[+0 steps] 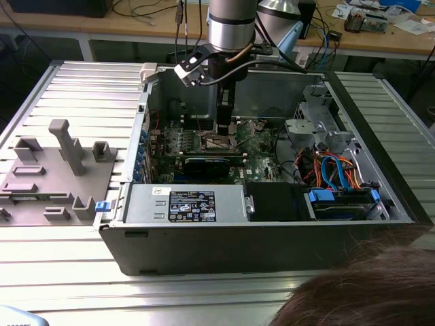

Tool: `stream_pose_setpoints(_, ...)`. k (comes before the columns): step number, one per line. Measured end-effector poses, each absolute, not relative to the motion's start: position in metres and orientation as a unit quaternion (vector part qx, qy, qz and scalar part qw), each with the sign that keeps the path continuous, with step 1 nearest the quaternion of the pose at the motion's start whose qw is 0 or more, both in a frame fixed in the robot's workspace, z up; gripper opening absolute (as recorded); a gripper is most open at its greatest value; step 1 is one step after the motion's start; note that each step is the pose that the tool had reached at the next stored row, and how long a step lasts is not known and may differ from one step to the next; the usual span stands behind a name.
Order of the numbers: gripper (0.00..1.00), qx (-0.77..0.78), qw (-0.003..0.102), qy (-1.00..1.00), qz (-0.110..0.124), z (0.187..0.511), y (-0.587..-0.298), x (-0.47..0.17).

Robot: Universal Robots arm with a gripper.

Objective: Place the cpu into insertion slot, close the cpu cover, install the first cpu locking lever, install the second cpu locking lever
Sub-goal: 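Place the cpu into insertion slot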

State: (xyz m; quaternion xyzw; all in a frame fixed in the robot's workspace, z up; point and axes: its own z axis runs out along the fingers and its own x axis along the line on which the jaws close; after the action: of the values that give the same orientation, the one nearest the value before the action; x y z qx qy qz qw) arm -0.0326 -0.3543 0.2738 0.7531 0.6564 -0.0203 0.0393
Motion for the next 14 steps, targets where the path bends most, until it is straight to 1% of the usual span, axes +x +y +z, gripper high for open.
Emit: stream_pose_setpoints(14, 0.54, 0.755, 0.039, 0.654, -0.021, 0.2736, -0.3543, -0.0326)
